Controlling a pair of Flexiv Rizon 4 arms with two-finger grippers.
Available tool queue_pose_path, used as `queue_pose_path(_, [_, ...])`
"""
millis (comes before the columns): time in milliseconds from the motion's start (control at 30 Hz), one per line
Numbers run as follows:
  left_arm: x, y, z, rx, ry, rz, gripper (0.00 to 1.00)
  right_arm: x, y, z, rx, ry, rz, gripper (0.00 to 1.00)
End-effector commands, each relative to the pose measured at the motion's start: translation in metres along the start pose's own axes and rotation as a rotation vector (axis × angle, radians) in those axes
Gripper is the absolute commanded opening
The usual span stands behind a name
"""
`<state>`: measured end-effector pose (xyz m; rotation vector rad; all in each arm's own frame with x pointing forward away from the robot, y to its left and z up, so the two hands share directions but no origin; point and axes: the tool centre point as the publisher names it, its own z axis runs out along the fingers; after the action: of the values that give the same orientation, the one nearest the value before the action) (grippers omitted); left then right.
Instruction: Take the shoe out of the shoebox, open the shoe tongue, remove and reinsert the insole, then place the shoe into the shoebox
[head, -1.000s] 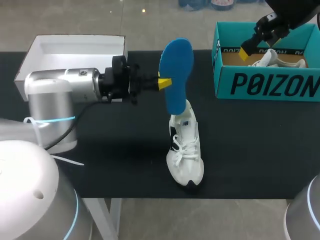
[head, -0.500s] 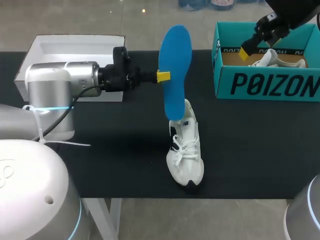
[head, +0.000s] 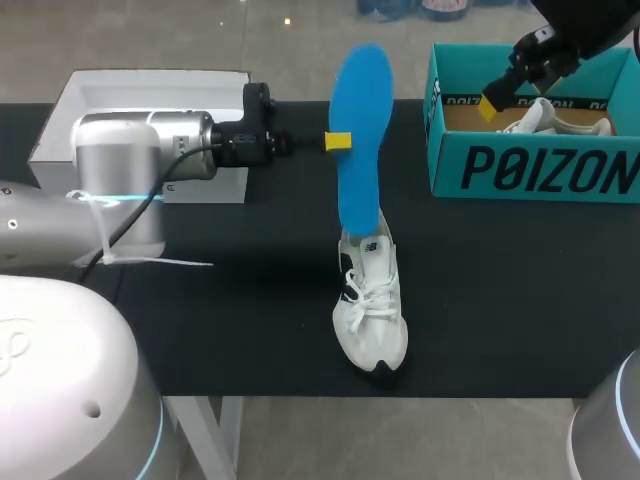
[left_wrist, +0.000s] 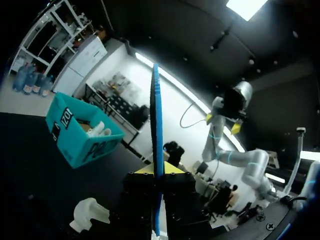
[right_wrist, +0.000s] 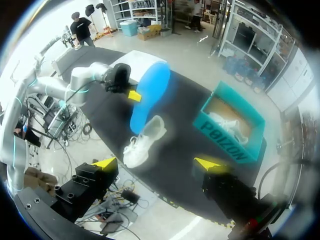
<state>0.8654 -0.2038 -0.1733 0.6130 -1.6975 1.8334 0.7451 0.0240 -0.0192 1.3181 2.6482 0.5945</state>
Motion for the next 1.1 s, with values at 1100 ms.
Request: queue_pose_path(1100, [-0.030,-0.010,0.004,-0.001,0.026,-0.182,0.00,0.000,0.003,0.000,0.006,0.000,0.001,1.00])
